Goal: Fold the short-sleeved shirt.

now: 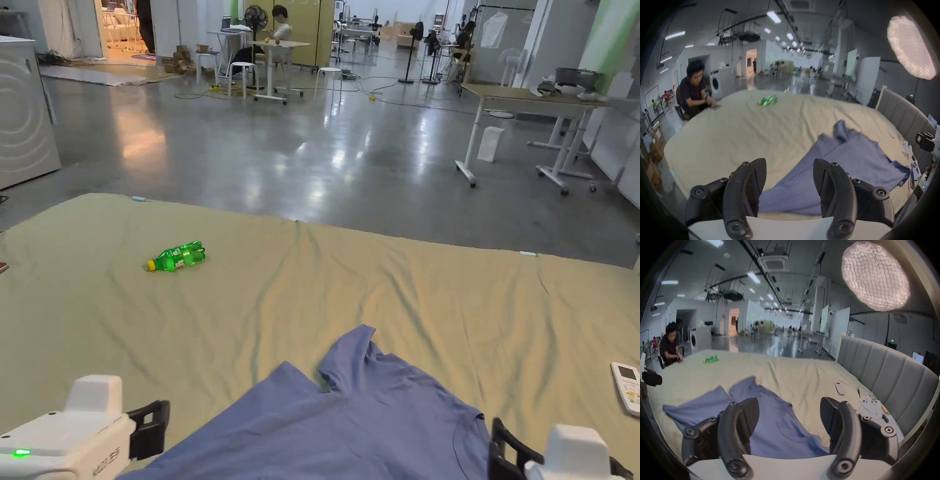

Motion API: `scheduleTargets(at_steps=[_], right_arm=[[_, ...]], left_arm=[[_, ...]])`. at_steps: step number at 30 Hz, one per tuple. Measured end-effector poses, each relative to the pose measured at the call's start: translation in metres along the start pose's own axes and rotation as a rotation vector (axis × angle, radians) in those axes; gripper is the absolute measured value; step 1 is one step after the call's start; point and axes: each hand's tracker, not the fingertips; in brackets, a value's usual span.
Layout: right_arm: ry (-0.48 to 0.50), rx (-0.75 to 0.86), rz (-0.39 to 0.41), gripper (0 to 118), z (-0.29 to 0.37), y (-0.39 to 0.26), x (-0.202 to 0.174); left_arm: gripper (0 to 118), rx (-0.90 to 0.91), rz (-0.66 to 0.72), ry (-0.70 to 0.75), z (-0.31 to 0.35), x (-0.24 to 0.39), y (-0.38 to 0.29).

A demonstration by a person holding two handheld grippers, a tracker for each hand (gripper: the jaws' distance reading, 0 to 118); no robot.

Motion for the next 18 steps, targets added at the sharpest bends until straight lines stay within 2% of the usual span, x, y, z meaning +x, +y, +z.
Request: scheduleTargets(at_steps=[2, 5, 6, 8, 10, 11, 18], right_arm=[[-0.003, 0.064, 0.017, 70, 0.0, 0.007, -0.014], [-0.014, 0.111, -0.005, 38, 0.005, 0.015, -0.031], [-0.019, 0.13, -0.018, 23, 0.005, 0.016, -0.034], [-0.019, 0.153, -0.053, 7, 0.012, 0.019, -0.038], [-0.034, 0.193, -0.019, 1, 0.015, 0.02, -0.04], [-0.032, 0.192, -0.021, 0, 0.016, 0.018, -0.041], [-0.037, 0.201, -0.008, 0, 0.021, 0.018, -0.039]], left_arm=[[51, 0.085, -0.027, 0.002, 0.002, 0.02, 0.004], [18, 0.185, -0.117, 0.005, 0.007, 0.052, 0.008], [16, 0.209, -0.139, 0.003, 0.009, 0.061, 0.008], [7, 0.23, -0.137, -0.004, 0.013, 0.074, 0.011], [5, 0.292, -0.128, 0.019, 0.018, 0.083, 0.012], [2, 0.299, -0.135, 0.018, 0.02, 0.087, 0.012], [2, 0.333, -0.175, 0.015, 0.023, 0.088, 0.011]])
